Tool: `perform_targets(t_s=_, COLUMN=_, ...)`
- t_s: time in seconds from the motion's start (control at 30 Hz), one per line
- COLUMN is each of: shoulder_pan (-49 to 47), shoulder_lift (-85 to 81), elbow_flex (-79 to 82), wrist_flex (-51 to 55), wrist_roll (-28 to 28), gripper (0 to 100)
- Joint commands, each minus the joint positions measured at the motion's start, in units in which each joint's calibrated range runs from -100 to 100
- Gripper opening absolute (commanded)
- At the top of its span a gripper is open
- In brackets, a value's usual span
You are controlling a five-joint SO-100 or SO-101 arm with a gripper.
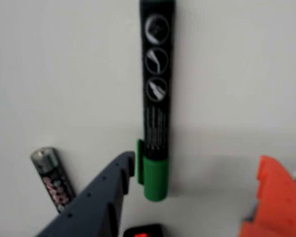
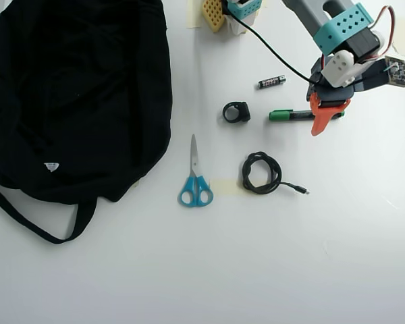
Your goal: Put the green marker into the black bag
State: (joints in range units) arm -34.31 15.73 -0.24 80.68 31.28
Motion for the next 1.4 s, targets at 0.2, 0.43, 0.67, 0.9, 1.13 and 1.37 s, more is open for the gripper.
perform_targets(t_s=0.2, shoulder_pan=-3.23, shoulder_lift=0.12, elbow_flex=-1.56, wrist_flex=-1.18, wrist_roll=-5.27, gripper=32)
perform_targets(t_s=0.43, shoulder_pan=-3.08, shoulder_lift=4.1, elbow_flex=-1.56, wrist_flex=-5.4, wrist_roll=-5.64, gripper=32)
perform_targets(t_s=0.67, shoulder_pan=-2.78, shoulder_lift=6.26, elbow_flex=-1.47, wrist_flex=-5.66, wrist_roll=-5.53, gripper=32)
perform_targets(t_s=0.9, shoulder_pan=-3.16, shoulder_lift=6.43, elbow_flex=0.24, wrist_flex=-5.66, wrist_roll=-5.53, gripper=32)
perform_targets(t_s=1.13, shoulder_pan=-3.16, shoulder_lift=6.43, elbow_flex=5.18, wrist_flex=-10.74, wrist_roll=-5.53, gripper=32)
perform_targets(t_s=1.37, shoulder_pan=-3.01, shoulder_lift=6.43, elbow_flex=8.23, wrist_flex=-13.58, wrist_roll=-5.53, gripper=32)
